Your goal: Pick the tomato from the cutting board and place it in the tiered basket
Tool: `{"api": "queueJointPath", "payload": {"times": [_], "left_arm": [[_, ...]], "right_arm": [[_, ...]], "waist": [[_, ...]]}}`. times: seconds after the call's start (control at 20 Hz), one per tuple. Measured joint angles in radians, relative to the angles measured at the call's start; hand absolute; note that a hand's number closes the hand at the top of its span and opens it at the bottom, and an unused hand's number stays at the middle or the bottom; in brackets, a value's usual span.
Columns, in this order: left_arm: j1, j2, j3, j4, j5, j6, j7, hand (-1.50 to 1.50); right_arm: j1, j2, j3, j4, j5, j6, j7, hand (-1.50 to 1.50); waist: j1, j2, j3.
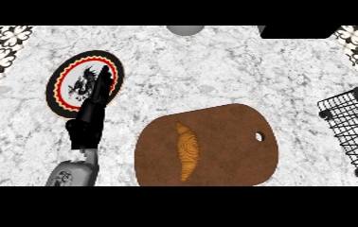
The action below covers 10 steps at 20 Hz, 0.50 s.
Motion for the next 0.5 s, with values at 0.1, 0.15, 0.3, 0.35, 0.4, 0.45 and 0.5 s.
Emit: {"api": "queueJointPath", "payload": {"times": [0.1, 0.15, 0.3, 0.35, 0.4, 0.45, 0.5], "left_arm": [[-0.013, 0.007, 0.010, 0.008, 0.002, -0.004, 0.005, 0.00], [-0.004, 0.011, 0.017, 0.007, 0.010, -0.010, -0.002, 0.00], [0.022, 0.012, 0.014, -0.009, 0.008, -0.008, -0.007, 0.00], [0.024, 0.014, 0.014, -0.022, 0.007, -0.008, 0.003, 0.00], [0.017, 0.016, 0.019, -0.019, 0.007, -0.007, 0.007, 0.00], [0.021, 0.019, 0.022, -0.019, 0.010, -0.011, 0.000, 0.00], [0.024, 0.016, 0.021, -0.020, 0.006, -0.005, 0.002, 0.00]], "right_arm": [[0.014, -0.025, -0.059, 0.027, -0.019, -0.008, 0.014, -1.50], [0.023, -0.041, -0.096, 0.039, -0.036, -0.002, 0.024, -1.50], [0.060, -0.098, -0.213, 0.127, -0.080, 0.005, 0.011, -1.50], [0.075, -0.122, -0.252, 0.164, -0.096, 0.010, -0.003, -1.50], [0.095, -0.134, -0.294, 0.190, -0.117, 0.023, -0.015, -1.50], [0.118, -0.149, -0.335, 0.223, -0.134, 0.034, -0.030, -1.50], [0.150, -0.169, -0.377, 0.253, -0.154, 0.059, -0.049, -1.50]], "waist": [[-0.004, 0.000, 0.000], [-0.006, -0.001, 0.000], [-0.010, -0.002, 0.001], [-0.011, -0.003, 0.001], [-0.016, -0.003, 0.001], [-0.019, -0.003, 0.001], [-0.024, -0.004, 0.001]]}}
